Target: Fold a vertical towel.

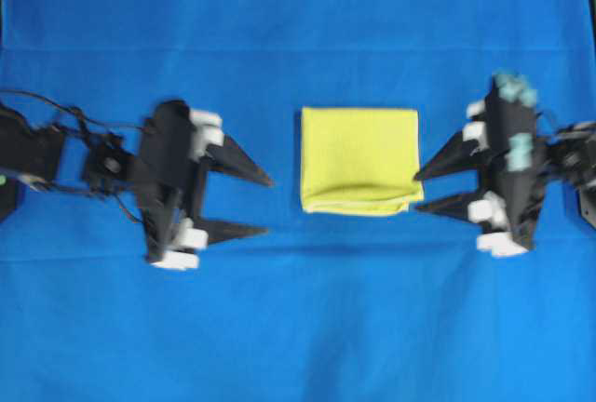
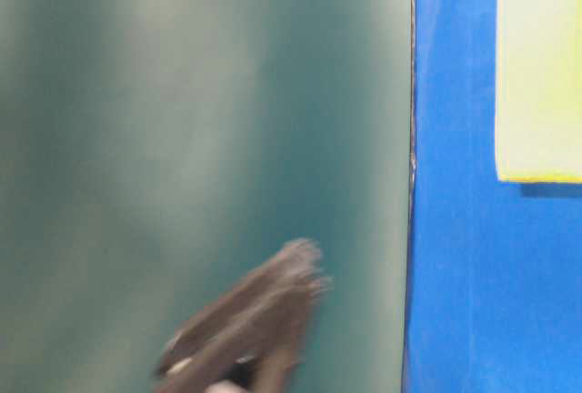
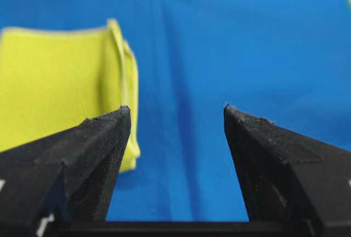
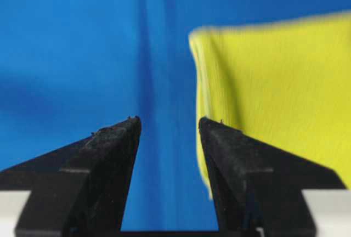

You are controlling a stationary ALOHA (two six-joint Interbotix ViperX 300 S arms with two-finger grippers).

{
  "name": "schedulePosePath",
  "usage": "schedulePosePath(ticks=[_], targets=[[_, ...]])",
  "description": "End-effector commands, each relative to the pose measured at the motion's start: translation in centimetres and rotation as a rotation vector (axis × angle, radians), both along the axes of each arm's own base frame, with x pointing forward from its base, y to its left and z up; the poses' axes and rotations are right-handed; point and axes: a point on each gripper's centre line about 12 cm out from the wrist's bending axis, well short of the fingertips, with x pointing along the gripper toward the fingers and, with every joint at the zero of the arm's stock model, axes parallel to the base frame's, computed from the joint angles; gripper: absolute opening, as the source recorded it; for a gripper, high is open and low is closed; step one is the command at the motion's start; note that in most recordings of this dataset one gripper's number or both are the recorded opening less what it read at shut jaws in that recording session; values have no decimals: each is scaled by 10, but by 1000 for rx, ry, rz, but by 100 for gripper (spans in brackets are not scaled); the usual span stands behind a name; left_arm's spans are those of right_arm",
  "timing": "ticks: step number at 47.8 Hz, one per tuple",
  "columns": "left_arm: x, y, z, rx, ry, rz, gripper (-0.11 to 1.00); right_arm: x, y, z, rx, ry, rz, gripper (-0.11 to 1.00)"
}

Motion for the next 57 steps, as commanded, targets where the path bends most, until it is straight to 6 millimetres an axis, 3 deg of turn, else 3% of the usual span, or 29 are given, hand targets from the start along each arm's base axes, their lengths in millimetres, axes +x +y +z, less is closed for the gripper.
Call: schedulePosePath(ticks=[1, 13, 23, 29, 41, 52, 57], targets=[[-10, 4, 28, -12, -80, 8, 66, -8, -3, 36, -22, -118, 8, 52], [-52, 17, 62, -4, -203, 28, 66, -49, -16, 85, -105, -288, -8, 52], [-97, 28, 75, 17, -267, 47, 64, -78, -27, 100, -164, -315, -44, 52], [-121, 33, 75, 17, -285, 60, 64, -94, -30, 95, -178, -333, -53, 52], [-162, 38, 45, 15, -295, 77, 64, -119, -36, 64, -160, -372, -89, 52], [-192, 40, 13, -3, -322, 82, 64, -129, -43, 32, -120, -361, -156, 52], [-200, 40, 4, -13, -328, 84, 64, -128, -44, 26, -114, -357, -169, 52]])
